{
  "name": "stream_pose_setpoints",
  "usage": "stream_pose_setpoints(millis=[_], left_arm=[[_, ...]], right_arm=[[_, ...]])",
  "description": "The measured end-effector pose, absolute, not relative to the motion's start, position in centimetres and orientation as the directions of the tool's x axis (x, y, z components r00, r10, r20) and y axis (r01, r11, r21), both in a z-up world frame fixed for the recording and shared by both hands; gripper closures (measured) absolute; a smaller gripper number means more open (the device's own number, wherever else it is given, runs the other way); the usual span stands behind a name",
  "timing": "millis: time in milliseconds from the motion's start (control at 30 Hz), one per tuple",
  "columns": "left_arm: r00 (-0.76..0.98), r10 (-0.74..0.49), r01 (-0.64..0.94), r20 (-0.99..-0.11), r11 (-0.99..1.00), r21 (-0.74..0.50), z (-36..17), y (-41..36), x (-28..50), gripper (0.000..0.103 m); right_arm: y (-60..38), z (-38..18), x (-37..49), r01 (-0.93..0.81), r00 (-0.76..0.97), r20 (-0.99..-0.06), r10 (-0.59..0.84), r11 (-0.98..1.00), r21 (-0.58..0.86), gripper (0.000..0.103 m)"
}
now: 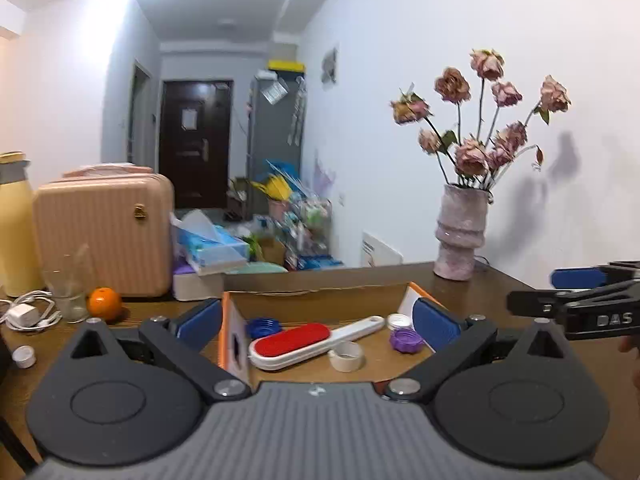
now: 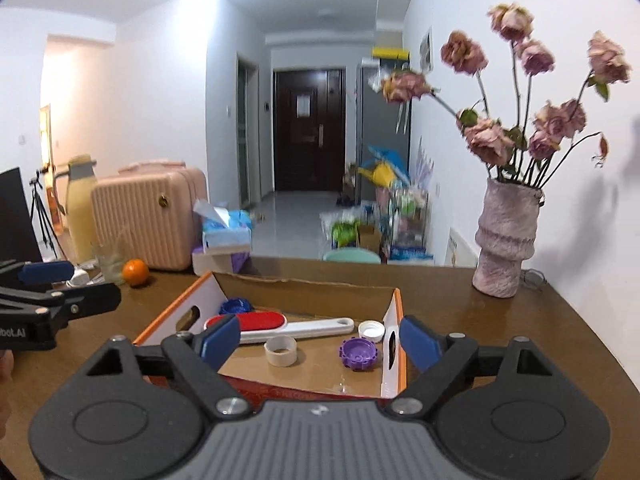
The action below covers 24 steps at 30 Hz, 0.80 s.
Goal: Organize rigid objects
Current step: 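Withdraw both open tools from the box back over the table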
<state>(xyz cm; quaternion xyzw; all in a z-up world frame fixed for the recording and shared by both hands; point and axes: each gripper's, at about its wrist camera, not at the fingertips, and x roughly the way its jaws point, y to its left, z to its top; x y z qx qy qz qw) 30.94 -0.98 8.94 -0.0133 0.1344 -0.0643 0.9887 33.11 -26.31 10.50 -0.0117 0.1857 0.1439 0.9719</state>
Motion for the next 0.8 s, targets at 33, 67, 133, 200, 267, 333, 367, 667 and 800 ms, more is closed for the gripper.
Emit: stream_pose_setpoints(millis=[33,67,133,200,267,333,367,667,800], left_arm=[[0.959,-0.126,0.117,-0.253,0.992,-0.051,8.6,-0.7,30.3,0.0],[0.961,-0.127,0.115,-0.245,0.991,-0.063,8.3,-0.4,29.8,0.0],[0.959,-0.129,0.114,-0.252,0.991,-0.073,7.9,0.0,29.2,0.0],[0.957,-0.13,0.116,-0.258,0.991,-0.071,7.6,0.2,28.7,0.0],[0.96,-0.124,0.113,-0.253,0.992,-0.056,7.5,0.4,28.3,0.0],[0.962,-0.107,0.1,-0.251,0.994,-0.04,7.3,0.6,27.8,0.0],[0.962,-0.091,0.087,-0.256,0.996,-0.029,7.0,0.7,27.3,0.0],[0.963,0.003,0.023,-0.269,0.996,0.09,1.0,1.0,16.7,0.0],[0.943,-0.016,0.028,-0.332,0.999,0.033,-1.5,2.2,12.8,0.0]], right_arm=[[-26.3,10.1,32.4,-0.284,0.898,-0.342,0.278,0.958,0.033,0.015],[-26.4,9.8,31.7,-0.282,0.903,-0.327,0.278,0.959,0.038,0.015],[-26.5,9.1,30.9,-0.275,0.907,-0.313,0.28,0.959,0.06,0.015],[-26.6,8.6,30.7,-0.272,0.903,-0.323,0.282,0.959,0.078,0.015],[-26.5,8.2,30.6,-0.265,0.902,-0.333,0.277,0.961,0.079,0.015],[-26.4,7.8,30.3,-0.262,0.902,-0.335,0.273,0.962,0.078,0.015],[-26.4,7.5,30.1,-0.256,0.902,-0.338,0.267,0.963,0.077,0.015],[-24.7,1.9,21.1,-0.271,0.892,-0.385,0.236,0.962,-0.038,0.015],[-23.8,-1.1,16.3,-0.306,0.865,-0.427,0.263,0.952,-0.033,0.015]])
